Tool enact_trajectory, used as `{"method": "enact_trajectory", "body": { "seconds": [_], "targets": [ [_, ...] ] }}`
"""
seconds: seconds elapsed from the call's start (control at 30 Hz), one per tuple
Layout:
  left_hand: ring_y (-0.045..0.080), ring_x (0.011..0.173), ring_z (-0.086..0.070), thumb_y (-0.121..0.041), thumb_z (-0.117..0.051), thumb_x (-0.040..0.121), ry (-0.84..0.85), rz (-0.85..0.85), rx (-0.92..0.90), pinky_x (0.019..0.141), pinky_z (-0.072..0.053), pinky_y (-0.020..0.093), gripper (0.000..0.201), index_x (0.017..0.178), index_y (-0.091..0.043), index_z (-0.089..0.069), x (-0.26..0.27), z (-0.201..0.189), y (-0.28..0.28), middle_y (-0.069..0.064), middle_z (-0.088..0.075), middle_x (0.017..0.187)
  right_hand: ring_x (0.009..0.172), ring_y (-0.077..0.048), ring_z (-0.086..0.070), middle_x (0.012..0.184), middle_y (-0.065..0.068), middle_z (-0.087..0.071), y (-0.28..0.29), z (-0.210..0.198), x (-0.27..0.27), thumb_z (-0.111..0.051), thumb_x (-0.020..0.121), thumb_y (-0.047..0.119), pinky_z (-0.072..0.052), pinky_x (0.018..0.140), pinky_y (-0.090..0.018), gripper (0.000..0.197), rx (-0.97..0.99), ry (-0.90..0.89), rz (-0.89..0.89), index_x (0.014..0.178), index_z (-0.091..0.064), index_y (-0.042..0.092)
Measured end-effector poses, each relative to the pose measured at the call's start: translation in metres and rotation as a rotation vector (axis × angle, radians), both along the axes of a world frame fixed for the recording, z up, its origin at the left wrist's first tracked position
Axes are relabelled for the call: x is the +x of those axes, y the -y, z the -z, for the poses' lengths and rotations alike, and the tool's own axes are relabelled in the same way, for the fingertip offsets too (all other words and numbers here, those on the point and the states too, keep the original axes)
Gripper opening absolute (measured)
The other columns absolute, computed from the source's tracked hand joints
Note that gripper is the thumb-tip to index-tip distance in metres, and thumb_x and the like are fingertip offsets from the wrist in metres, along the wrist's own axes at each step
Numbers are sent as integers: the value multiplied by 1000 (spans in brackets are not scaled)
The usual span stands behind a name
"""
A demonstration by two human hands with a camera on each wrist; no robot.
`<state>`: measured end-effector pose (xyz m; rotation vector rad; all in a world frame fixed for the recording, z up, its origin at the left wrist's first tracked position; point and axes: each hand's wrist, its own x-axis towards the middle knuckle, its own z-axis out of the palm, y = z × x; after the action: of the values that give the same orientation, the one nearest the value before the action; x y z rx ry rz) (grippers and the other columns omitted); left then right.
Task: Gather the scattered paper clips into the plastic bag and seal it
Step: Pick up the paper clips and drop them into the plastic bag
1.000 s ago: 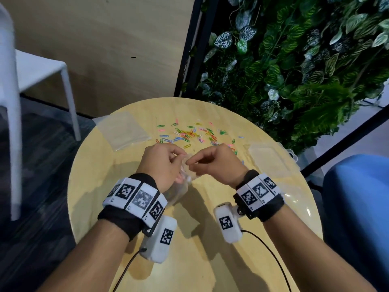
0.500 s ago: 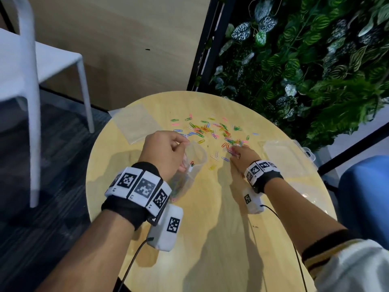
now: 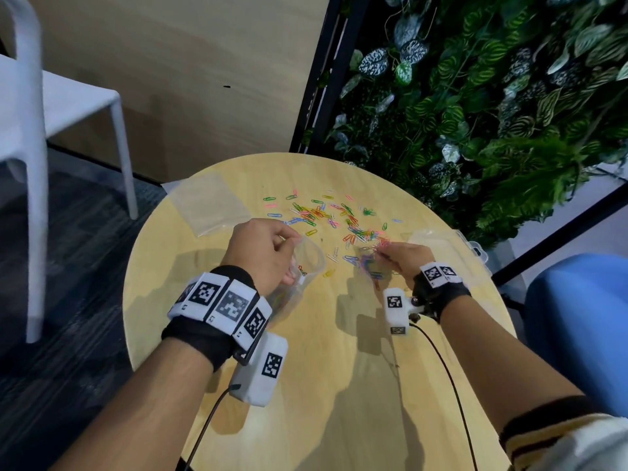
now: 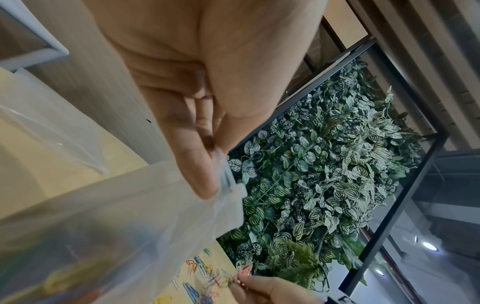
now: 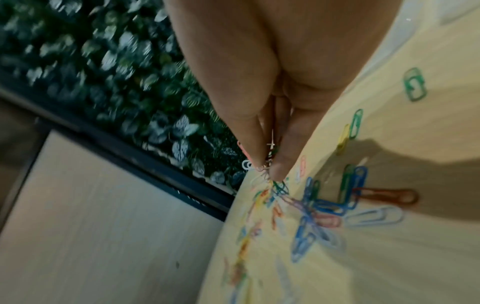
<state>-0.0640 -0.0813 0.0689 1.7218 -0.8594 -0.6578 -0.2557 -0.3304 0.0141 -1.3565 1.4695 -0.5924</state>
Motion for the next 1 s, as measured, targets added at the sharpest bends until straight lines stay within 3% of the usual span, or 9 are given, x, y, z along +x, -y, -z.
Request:
{"method": "enact_trajectory", "body": {
  "seconds": [0.13,0.27,0.4,0.57,0.63,0.77,0.83,0.9,1.0],
  "targets": [
    [23,49,-71,-7,-59,95,7,13,10,51,-61,28,12,92,-12,-71,-6,3,5,8,-71,66,88,-19,-70,101,-16,-68,-27,-27,0,-60,90,-1,-59,77,-24,9,279,564,13,97,-64,-5],
    [23,49,-71,-9,-60,94,35,12,17,55,-62,34,13,90,-13,-71,-10,5,7,8,-71,65,85,-14,-72,89,-10,-71,-70,-58,11,-53,93,-2,-58,80,-21,13,389,691,-239,96,-65,-3],
    [22,49,-71,-10,-61,94,77,26,24,57,-62,34,12,91,-12,-72,-15,6,8,7,-72,70,83,-15,-71,85,-11,-73,-114,-69,29,-51,92,-6,-57,78,-19,15,383,517,-552,99,-64,-9],
    [16,47,-70,-13,-62,94,96,57,44,49,-55,19,10,91,-16,-71,-17,4,6,7,-74,72,75,-15,-68,94,-16,-68,-138,-64,52,-51,86,-18,-58,77,-21,30,188,194,-592,113,-62,-13],
    [15,46,-70,-15,-62,94,96,65,40,46,-51,14,9,92,-15,-71,-15,3,5,9,-74,73,67,-8,-67,86,-12,-69,-142,-59,58,-56,84,-14,-58,71,-18,30,31,74,-620,112,-67,-7],
    [12,46,-69,-14,-63,94,82,81,37,45,-51,13,9,90,-15,-71,-13,1,4,8,-74,73,49,0,-59,57,9,-65,-149,-56,61,-68,77,6,-48,60,-8,13,-565,-308,-705,80,-79,12],
    [13,47,-70,-15,-64,93,77,79,35,47,-55,18,9,89,-15,-71,-14,2,4,7,-74,72,51,-6,-55,61,4,-68,-154,-55,64,-63,77,7,-45,61,-11,17,-735,-411,-769,74,-79,14],
    [13,46,-69,-15,-63,94,78,73,33,49,-57,19,10,90,-15,-72,-13,4,4,8,-74,71,57,-21,-55,65,-7,-69,-153,-56,68,-56,80,5,-49,63,-28,22,-749,-467,-887,76,-77,10],
    [5,40,-65,-12,-61,94,103,49,29,45,-51,12,12,92,-14,-73,-8,5,3,7,-74,71,69,-21,-63,78,-5,-73,-143,-67,68,-57,87,7,-52,71,-30,23,-532,-375,-1002,90,-77,15]
  ]
}}
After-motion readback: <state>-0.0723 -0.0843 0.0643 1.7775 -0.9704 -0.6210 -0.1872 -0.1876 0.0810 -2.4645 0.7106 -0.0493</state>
